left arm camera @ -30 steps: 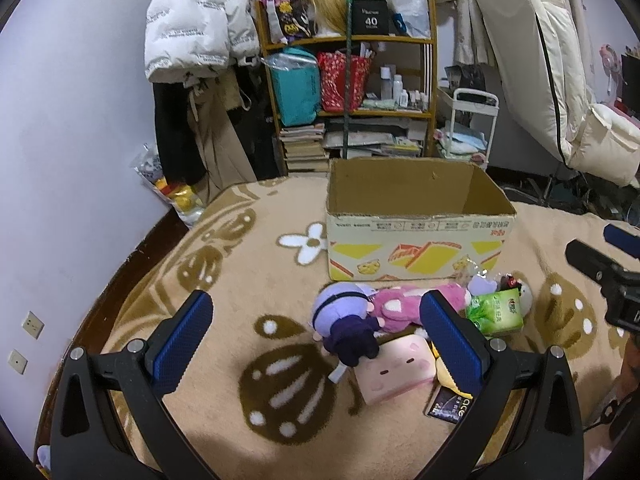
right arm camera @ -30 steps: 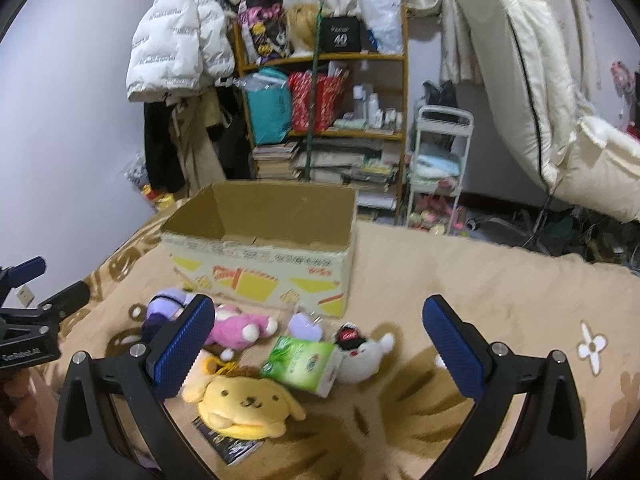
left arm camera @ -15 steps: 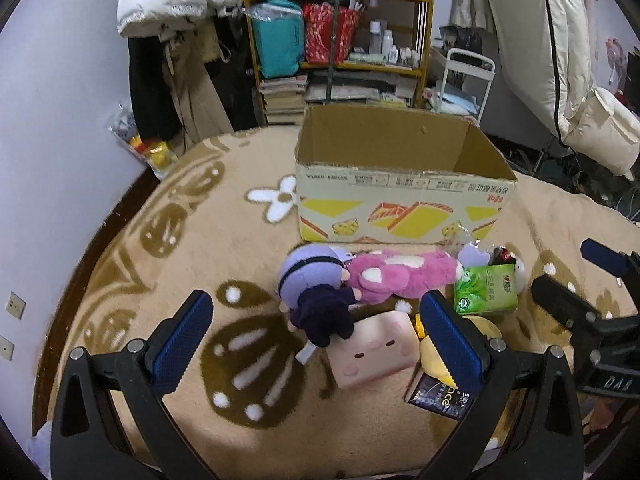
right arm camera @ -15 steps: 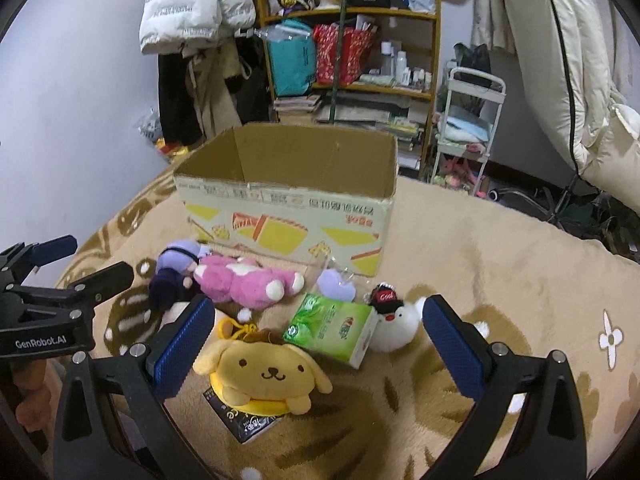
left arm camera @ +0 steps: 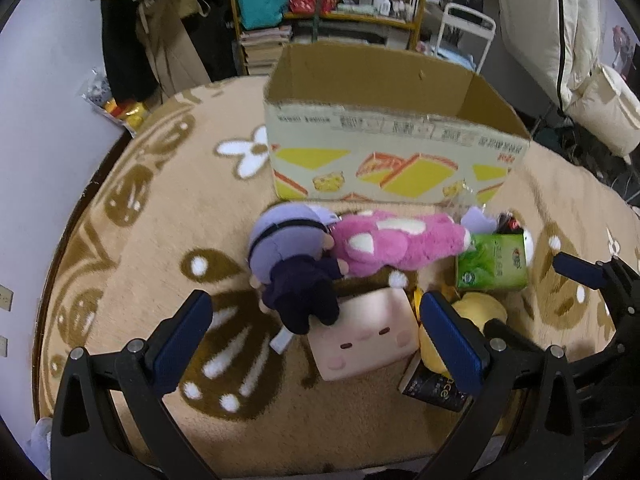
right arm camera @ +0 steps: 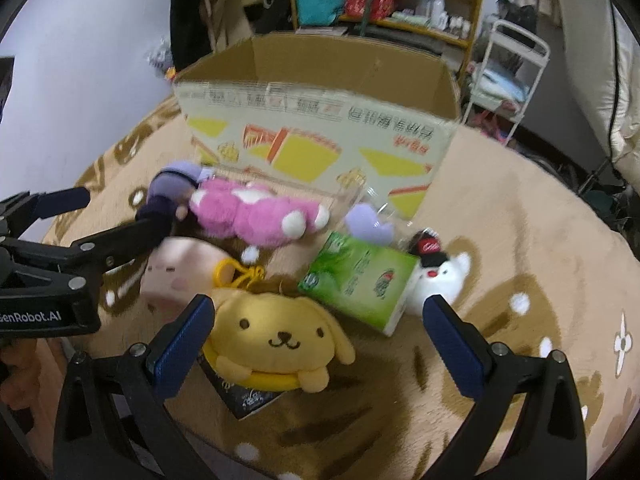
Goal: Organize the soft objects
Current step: 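Lower left tool onto pink-white marshmallow plush while right tool lowers onto yellow dog plush, then lift marshmallow plush with left tool while right tool lifts dog plush over box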
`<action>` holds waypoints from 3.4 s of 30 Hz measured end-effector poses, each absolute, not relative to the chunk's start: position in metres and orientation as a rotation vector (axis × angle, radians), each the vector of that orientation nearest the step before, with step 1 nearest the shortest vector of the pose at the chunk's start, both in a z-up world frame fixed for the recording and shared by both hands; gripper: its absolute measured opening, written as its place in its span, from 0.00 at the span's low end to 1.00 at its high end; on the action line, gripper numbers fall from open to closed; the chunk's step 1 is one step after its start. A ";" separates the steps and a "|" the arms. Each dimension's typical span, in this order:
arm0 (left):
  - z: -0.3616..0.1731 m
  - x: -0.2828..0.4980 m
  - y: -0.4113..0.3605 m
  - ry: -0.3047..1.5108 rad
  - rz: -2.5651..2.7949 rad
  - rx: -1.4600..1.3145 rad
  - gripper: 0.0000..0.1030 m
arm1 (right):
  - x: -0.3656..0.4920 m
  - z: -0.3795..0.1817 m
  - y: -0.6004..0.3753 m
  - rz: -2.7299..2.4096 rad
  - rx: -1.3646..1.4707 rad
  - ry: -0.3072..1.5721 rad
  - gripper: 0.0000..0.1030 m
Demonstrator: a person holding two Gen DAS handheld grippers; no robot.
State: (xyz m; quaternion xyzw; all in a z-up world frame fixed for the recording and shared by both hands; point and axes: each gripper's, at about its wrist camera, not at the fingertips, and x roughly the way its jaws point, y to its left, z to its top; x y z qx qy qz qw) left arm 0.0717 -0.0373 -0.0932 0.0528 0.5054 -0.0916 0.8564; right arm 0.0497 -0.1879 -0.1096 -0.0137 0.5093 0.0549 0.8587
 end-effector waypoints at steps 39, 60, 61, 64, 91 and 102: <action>-0.180 0.095 -0.038 1.413 -0.289 -0.109 0.76 | 0.071 -0.170 -0.161 0.315 0.050 1.291 0.82; -0.193 0.072 -0.049 1.383 -0.337 -0.090 0.46 | 0.059 -0.151 -0.183 0.230 0.070 1.259 0.74; -0.191 0.071 -0.049 1.374 -0.336 -0.087 0.46 | 0.059 -0.150 -0.185 0.226 0.072 1.259 0.74; -0.186 0.066 -0.052 1.355 -0.333 -0.065 0.45 | 0.055 -0.141 -0.191 0.212 0.081 1.233 0.74; -0.039 0.007 -0.027 0.678 -0.234 0.081 0.46 | -0.001 -0.038 -0.231 0.023 0.160 0.710 0.74; 0.001 0.018 -0.036 0.504 -0.245 0.143 0.46 | 0.016 -0.006 -0.222 0.035 0.070 0.530 0.74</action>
